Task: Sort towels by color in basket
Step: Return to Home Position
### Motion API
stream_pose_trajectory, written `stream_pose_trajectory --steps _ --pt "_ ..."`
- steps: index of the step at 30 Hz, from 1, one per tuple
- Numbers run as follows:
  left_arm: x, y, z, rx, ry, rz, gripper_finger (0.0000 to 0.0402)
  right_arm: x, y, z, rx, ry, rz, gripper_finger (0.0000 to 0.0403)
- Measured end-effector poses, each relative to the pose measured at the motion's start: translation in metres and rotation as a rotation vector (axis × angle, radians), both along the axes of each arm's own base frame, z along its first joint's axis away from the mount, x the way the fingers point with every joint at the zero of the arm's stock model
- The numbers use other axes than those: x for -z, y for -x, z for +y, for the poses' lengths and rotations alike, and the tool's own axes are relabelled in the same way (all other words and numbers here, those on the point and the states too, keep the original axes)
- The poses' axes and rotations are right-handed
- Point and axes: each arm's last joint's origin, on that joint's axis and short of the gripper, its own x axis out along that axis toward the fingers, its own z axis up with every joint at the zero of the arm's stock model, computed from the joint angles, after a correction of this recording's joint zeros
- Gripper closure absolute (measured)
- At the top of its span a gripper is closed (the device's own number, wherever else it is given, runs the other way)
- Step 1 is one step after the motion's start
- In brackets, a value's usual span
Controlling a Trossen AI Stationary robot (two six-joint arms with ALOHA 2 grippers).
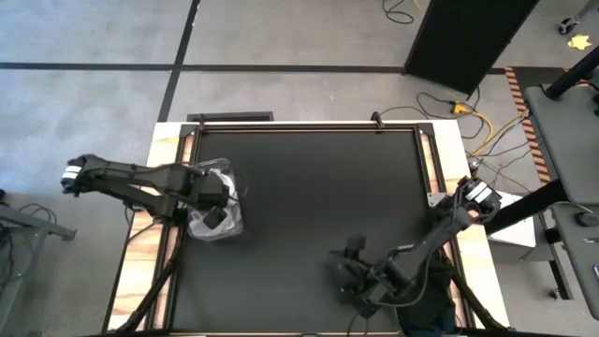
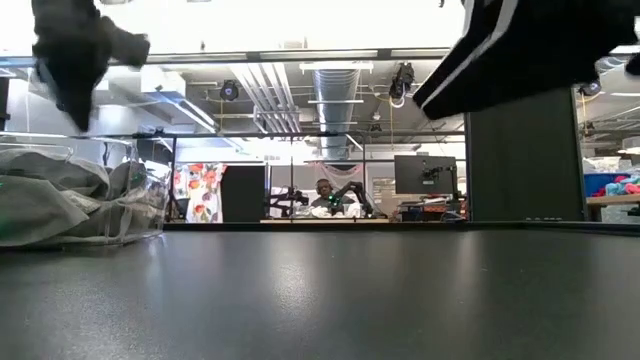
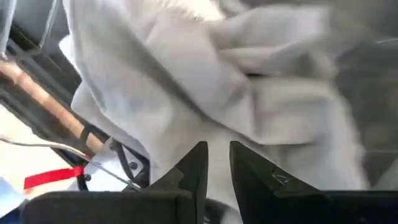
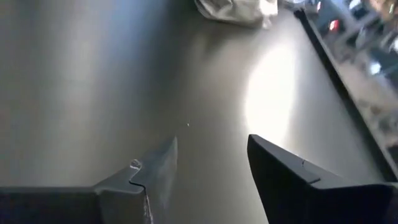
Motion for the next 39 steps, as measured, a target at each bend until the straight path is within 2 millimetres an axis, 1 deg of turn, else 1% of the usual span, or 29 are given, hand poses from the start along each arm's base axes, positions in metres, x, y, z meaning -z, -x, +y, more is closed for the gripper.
stream_pose_trajectory --steps 2,4,7,9,11,15,17,19,21,24,27,30,32,35,37,39 --pt "-0.013 -0.003 -0.005 0.023 -0.001 -0.060 0.0349 0.008 0.000 -0.001 -0.039 0.036 -0.018 0.0216" --pt "-0.025 -0.009 -0.011 0.051 -0.039 -0.151 0.0351 0.017 0.000 -0.003 -0.086 0.048 -0.024 0.0221" --pt "-0.038 -0.022 -0.021 0.141 -0.139 -0.344 0.0354 0.031 -0.006 -0.016 -0.160 0.011 -0.015 0.0229" --pt "-0.042 -0.033 -0.028 0.258 -0.186 -0.459 0.0355 0.038 -0.013 -0.030 -0.200 -0.029 -0.032 0.0235" --pt "-0.045 -0.044 -0.032 0.352 -0.207 -0.562 0.0358 0.041 -0.023 -0.046 -0.229 -0.052 -0.068 0.0241" --pt "-0.049 -0.063 -0.030 0.442 -0.283 -0.744 0.0362 0.040 -0.043 -0.081 -0.249 -0.083 -0.123 0.0254" --pt "-0.045 -0.069 -0.023 0.460 -0.324 -0.788 0.0362 0.038 -0.051 -0.100 -0.251 -0.103 -0.138 0.0260" --pt "-0.037 -0.073 -0.014 0.466 -0.360 -0.797 0.0362 0.037 -0.058 -0.118 -0.267 -0.125 -0.131 0.0267" --pt "-0.026 -0.075 -0.002 0.482 -0.358 -0.794 0.0362 0.036 -0.062 -0.136 -0.273 -0.154 -0.126 0.0273" --pt "-0.009 -0.078 0.013 0.506 -0.364 -0.832 0.0362 0.037 -0.066 -0.162 -0.254 -0.183 -0.120 0.0281" --pt "0.002 -0.079 0.025 0.530 -0.404 -0.881 0.0362 0.036 -0.069 -0.186 -0.221 -0.158 -0.117 0.0288" --pt "0.010 -0.077 0.034 0.546 -0.402 -0.919 0.0362 0.032 -0.071 -0.209 -0.182 -0.142 -0.148 0.0295" --pt "0.013 -0.077 0.037 0.557 -0.384 -0.951 0.0362 0.026 -0.071 -0.223 -0.152 -0.126 -0.172 0.0299" --pt "0.018 -0.077 0.035 0.564 -0.356 -1.034 0.0362 0.017 -0.068 -0.239 -0.125 -0.126 -0.204 0.0307" --pt "0.020 -0.077 0.034 0.588 -0.319 -1.094 0.0362 0.010 -0.065 -0.243 -0.181 -0.161 -0.224 0.0313" --pt "0.021 -0.077 0.032 0.623 -0.292 -1.149 0.0362 0.004 -0.061 -0.241 -0.264 -0.201 -0.263 0.0321"
